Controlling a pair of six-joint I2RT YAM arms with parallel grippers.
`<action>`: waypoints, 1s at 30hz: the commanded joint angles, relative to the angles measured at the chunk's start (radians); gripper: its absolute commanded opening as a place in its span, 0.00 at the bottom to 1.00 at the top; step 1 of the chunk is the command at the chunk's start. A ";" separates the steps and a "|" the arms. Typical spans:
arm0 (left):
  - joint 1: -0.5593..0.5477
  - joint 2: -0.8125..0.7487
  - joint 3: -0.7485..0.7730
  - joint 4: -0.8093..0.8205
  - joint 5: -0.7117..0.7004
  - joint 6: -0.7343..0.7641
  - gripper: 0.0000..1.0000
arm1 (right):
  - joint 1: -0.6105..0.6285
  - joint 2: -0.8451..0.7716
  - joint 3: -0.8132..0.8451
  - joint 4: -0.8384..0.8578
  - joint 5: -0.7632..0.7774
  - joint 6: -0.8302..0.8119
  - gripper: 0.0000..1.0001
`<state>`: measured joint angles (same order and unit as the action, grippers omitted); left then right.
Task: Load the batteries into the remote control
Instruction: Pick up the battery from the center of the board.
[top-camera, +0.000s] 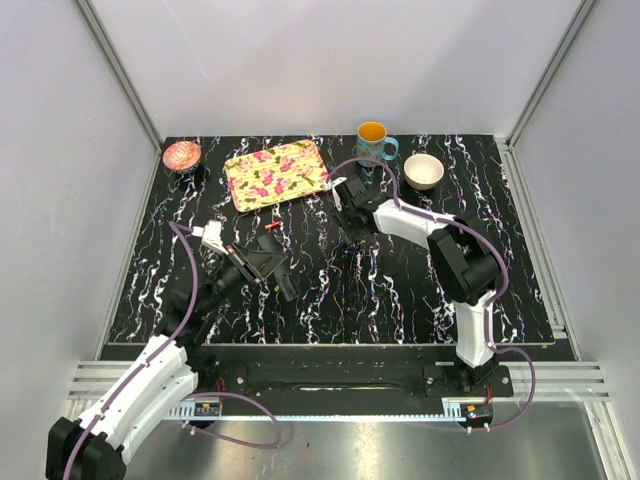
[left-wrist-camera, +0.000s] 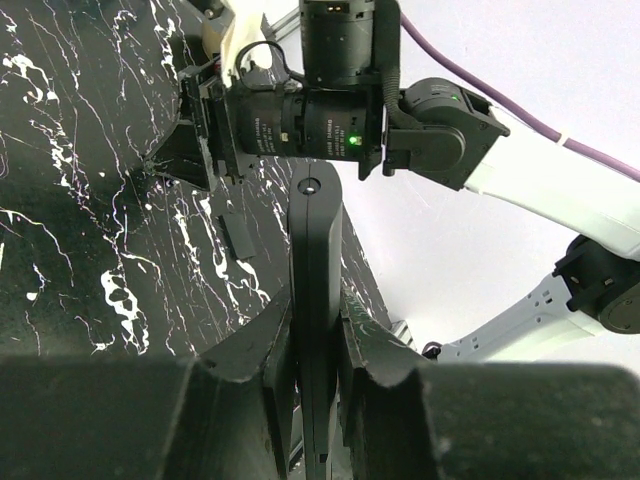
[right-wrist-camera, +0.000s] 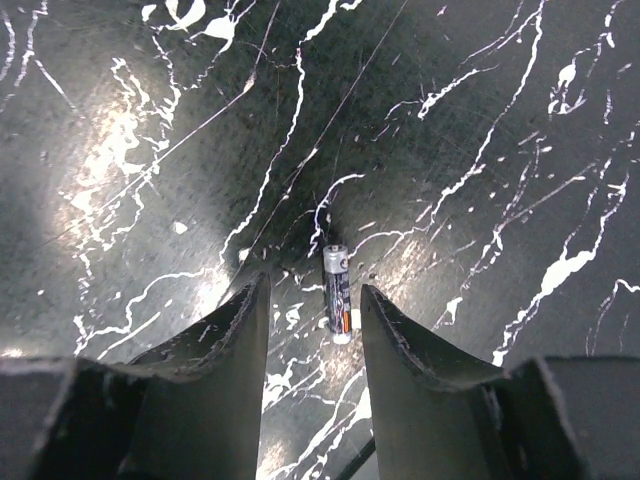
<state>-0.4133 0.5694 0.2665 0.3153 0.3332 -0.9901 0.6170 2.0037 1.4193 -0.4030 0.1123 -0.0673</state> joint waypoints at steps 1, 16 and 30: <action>-0.009 0.006 0.028 0.036 0.021 0.033 0.00 | 0.000 0.040 0.043 0.027 0.049 -0.046 0.40; -0.007 0.035 0.042 0.034 0.013 0.038 0.00 | -0.039 0.066 0.040 0.046 -0.019 -0.023 0.29; -0.009 0.033 0.027 0.054 0.012 0.027 0.00 | -0.063 0.075 0.024 0.046 -0.097 -0.006 0.09</action>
<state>-0.4183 0.6048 0.2680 0.3069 0.3355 -0.9649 0.5579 2.0605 1.4361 -0.3771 0.0319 -0.0738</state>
